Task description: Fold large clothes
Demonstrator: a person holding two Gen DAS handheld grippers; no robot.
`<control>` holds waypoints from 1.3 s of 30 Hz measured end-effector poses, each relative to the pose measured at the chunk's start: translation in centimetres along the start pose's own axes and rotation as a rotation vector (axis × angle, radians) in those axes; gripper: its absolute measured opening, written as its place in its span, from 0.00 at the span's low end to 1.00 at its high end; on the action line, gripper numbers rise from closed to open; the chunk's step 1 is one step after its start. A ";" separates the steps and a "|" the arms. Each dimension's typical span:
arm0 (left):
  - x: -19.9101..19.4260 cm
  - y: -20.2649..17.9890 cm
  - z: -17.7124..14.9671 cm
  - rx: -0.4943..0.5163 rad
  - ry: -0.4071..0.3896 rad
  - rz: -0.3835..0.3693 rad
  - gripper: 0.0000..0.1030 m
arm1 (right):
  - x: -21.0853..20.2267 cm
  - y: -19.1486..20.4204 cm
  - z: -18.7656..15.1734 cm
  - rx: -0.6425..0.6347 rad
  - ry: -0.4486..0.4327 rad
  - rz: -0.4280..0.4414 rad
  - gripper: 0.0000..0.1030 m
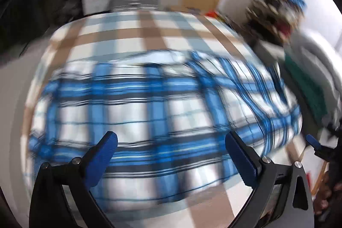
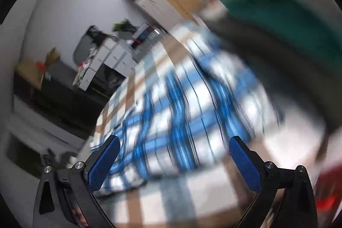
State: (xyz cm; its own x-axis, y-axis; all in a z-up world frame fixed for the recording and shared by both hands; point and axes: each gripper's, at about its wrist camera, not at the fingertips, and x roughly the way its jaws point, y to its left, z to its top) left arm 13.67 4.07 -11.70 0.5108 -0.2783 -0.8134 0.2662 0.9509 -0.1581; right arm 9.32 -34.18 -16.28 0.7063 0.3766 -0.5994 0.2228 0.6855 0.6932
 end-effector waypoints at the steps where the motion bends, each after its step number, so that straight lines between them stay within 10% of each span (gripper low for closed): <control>1: 1.3 -0.9 0.0 0.018 0.023 -0.003 0.96 | 0.4 -0.9 -0.4 0.076 0.040 0.052 1.00; 4: 4.7 -1.2 -0.4 0.015 0.116 0.028 0.96 | 2.3 -1.8 -1.0 0.194 0.173 0.200 1.00; 13: 5.9 -0.9 -0.6 0.067 0.103 -0.019 0.98 | 9.5 -2.6 0.0 0.396 0.338 0.140 1.00; 29: 4.4 -1.4 -2.2 0.124 0.023 -0.082 0.97 | 7.9 -1.6 1.4 0.277 -0.140 -0.117 0.87; 32: 4.4 -1.4 -2.3 0.125 0.019 -0.089 0.97 | 8.1 -1.8 2.6 0.265 -0.110 -0.099 0.88; 37: 4.4 -1.5 -2.2 0.120 0.026 -0.084 0.97 | 8.9 -1.8 3.2 0.269 -0.075 0.030 0.48; 39: 4.5 -1.7 -2.3 0.127 0.023 -0.078 0.97 | 9.2 -3.2 3.2 0.370 -0.073 0.104 0.15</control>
State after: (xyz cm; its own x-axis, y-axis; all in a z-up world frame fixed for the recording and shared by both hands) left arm 13.67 1.56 -16.35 0.4664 -0.3460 -0.8141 0.4062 0.9013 -0.1503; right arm 17.28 -34.91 -22.67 0.7810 0.3779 -0.4973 0.3651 0.3698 0.8544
